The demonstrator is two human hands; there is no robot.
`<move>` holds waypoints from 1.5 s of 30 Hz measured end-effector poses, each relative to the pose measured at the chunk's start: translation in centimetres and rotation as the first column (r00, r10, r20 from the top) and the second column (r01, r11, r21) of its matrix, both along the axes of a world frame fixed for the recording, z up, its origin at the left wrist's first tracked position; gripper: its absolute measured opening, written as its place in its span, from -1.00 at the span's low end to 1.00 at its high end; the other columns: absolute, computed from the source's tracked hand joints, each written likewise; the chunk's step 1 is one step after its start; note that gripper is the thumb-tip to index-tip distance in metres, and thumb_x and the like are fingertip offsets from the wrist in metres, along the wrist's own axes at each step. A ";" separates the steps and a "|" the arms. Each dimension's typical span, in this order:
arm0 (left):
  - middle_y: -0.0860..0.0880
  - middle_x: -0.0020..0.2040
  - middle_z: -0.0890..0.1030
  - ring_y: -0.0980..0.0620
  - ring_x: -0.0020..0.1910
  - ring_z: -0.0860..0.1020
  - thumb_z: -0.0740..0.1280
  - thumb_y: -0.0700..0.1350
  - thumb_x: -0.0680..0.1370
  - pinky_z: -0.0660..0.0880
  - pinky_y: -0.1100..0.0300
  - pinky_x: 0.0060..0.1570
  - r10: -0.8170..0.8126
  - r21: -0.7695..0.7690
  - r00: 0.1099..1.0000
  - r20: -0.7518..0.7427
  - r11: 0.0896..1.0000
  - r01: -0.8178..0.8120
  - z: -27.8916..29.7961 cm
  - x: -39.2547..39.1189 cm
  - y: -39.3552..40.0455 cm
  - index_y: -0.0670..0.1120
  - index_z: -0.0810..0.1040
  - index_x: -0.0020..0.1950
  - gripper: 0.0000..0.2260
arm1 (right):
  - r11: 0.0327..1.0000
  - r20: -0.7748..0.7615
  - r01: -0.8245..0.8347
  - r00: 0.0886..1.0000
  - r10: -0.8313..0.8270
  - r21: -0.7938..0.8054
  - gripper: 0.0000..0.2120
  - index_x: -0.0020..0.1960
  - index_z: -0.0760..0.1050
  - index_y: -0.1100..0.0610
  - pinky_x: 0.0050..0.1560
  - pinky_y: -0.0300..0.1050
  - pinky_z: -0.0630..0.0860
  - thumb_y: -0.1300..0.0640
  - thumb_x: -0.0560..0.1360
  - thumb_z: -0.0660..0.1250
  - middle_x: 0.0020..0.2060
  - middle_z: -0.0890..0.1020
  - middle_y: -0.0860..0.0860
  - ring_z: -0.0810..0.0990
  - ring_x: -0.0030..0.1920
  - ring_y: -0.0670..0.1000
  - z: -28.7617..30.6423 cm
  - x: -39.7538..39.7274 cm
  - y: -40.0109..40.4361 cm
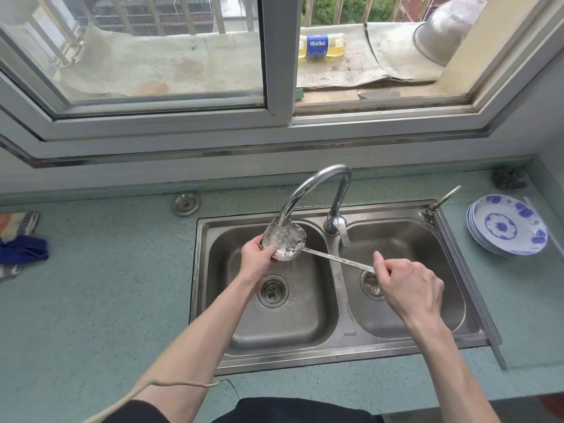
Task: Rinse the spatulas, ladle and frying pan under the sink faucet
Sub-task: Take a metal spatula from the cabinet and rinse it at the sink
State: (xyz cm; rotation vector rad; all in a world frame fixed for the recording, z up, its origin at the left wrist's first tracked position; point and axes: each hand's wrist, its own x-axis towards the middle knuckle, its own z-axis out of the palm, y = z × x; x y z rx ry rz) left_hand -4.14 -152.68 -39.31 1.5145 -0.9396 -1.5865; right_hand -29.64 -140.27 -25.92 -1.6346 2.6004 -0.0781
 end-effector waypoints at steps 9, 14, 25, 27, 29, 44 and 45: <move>-0.04 -0.29 0.64 0.06 -0.29 0.51 0.21 0.12 0.62 0.51 0.06 -0.20 0.014 -0.060 0.945 0.327 0.998 0.006 -0.6 0.8 -0.5 -0.25 0.59 -0.22 -0.53 | 1.000 -0.052 -0.023 0.998 0.024 0.021 -0.42 -0.35 0.59 0.10 -0.34 -0.09 0.32 -0.20 0.67 0.13 -0.41 0.63 0.11 0.65 -0.29 0.26 -0.1 0.4 0.3; -0.24 -0.04 0.70 -0.11 -0.06 0.65 0.31 -0.24 0.63 0.63 -0.07 0.01 -0.119 0.049 0.993 -0.022 0.992 0.119 1.8 0.5 0.2 -0.22 0.68 0.01 -0.85 | 1.000 -0.045 0.003 0.999 -0.003 -0.001 -0.42 -0.37 0.57 0.12 -0.33 -0.07 0.32 -0.19 0.67 0.15 -0.41 0.62 0.14 0.64 -0.29 0.30 0.2 -0.3 0.2; -0.18 -0.32 0.67 0.03 -0.32 0.53 0.32 0.32 0.54 0.61 -0.13 -0.21 0.015 -0.089 0.954 0.299 0.996 0.012 -0.9 1.8 -1.2 -0.26 0.61 -0.23 -0.39 | 0.997 -0.055 -0.051 0.997 0.048 -0.055 -0.44 -0.41 0.52 0.16 -0.40 -0.11 0.29 -0.14 0.65 0.25 -0.48 0.59 0.14 0.61 -0.39 0.30 0.4 0.1 0.5; -0.15 -0.25 0.70 0.04 -0.27 0.57 0.30 0.22 0.60 0.62 -0.10 -0.11 -0.056 -0.058 0.966 0.251 0.996 0.072 -0.6 1.7 -1.1 -0.25 0.64 -0.16 -0.48 | 0.997 -0.071 -0.054 0.996 0.051 -0.051 -0.45 -0.40 0.54 0.15 -0.39 -0.12 0.27 -0.15 0.65 0.25 -0.47 0.60 0.13 0.62 -0.38 0.30 0.5 0.1 0.5; -0.10 -0.12 0.75 0.07 -0.17 0.65 0.39 -0.11 0.61 0.61 0.05 -0.06 -0.111 -0.028 0.982 0.152 0.993 0.116 0.8 1.2 -0.5 -0.20 0.69 0.05 -0.83 | 0.997 -0.080 -0.063 0.995 0.059 -0.043 -0.44 -0.39 0.54 0.15 -0.39 -0.13 0.25 -0.15 0.66 0.24 -0.47 0.60 0.12 0.61 -0.38 0.29 0.6 0.0 0.5; 0.02 -0.23 0.70 0.11 -0.24 0.62 0.50 0.14 0.43 0.58 0.05 -0.07 -0.131 -0.121 0.876 0.463 0.970 0.209 1.5 0.1 -1.9 -0.05 0.66 -0.11 -0.73 | 0.994 -0.041 -0.083 0.996 0.080 -0.077 -0.42 -0.42 0.48 0.17 -0.40 -0.12 0.28 -0.16 0.65 0.25 -0.49 0.59 0.11 0.60 -0.39 0.29 -0.1 -0.3 0.8; 0.06 -0.20 0.71 0.14 -0.21 0.64 0.57 0.09 0.39 0.57 0.13 -0.08 -0.121 -0.134 0.877 0.466 0.970 0.205 1.7 0.0 -1.9 -0.02 0.66 -0.07 -0.75 | 0.993 -0.031 -0.082 0.996 0.080 -0.083 -0.43 -0.43 0.47 0.17 -0.40 -0.12 0.28 -0.15 0.65 0.26 -0.50 0.58 0.11 0.59 -0.40 0.29 -0.2 -0.1 0.9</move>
